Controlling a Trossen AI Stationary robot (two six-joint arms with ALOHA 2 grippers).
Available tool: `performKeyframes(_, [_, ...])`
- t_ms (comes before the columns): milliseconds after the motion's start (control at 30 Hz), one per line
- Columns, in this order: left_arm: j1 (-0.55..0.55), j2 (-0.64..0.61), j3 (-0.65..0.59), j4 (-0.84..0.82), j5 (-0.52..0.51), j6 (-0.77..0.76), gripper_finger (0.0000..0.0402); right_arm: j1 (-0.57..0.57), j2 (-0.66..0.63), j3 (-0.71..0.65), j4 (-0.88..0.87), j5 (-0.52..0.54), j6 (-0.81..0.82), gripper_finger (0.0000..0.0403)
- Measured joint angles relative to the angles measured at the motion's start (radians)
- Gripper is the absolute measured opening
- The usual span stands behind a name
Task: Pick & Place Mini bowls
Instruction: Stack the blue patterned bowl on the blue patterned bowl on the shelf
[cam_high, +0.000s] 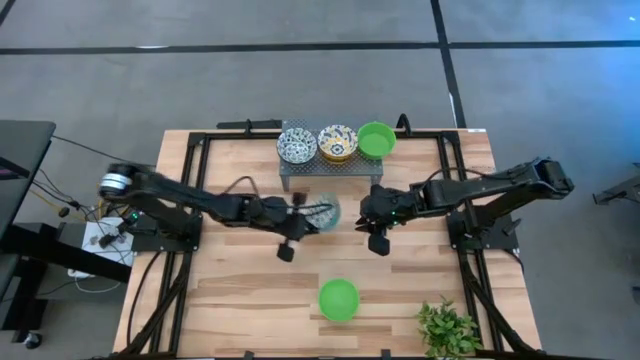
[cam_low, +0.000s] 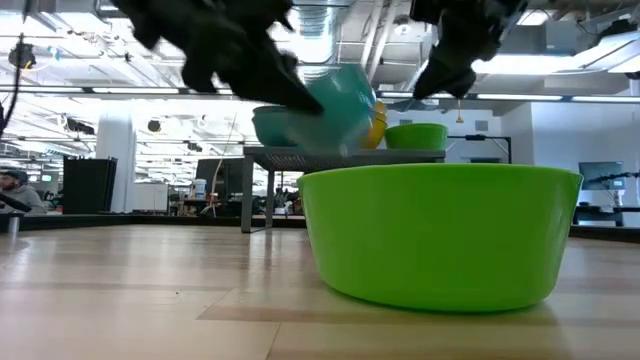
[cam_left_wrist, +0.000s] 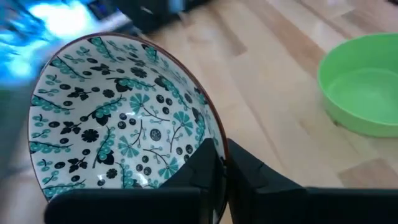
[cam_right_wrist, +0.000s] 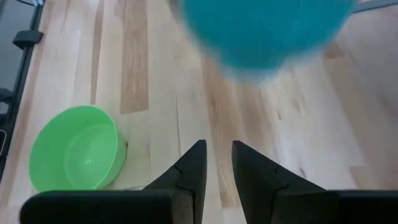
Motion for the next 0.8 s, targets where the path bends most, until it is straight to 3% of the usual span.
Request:
performKeyframes(200, [-0.024, -0.246, 0.0, -0.208, -0.281, 0.02, 0.0013, 0.009, 0.007, -0.132, 0.204, -0.001, 0.002, 0.0072])
performKeyframes(400, [0.031, -0.402, 0.001, -0.248, -0.471, 0.111, 0.0016, -0.021, 0.032, -0.165, 0.303, -0.002, -0.03, 0.0072])
performKeyframes(633, [0.182, -0.417, 0.002, -0.255, -0.465, 0.128, 0.0014, -0.059, 0.034, -0.165, 0.314, -0.002, -0.033, 0.0072])
performKeyframes(800, [0.259, -0.356, 0.001, -0.253, -0.332, 0.1, 0.0014, -0.079, 0.033, -0.165, 0.314, -0.003, -0.035, 0.0072])
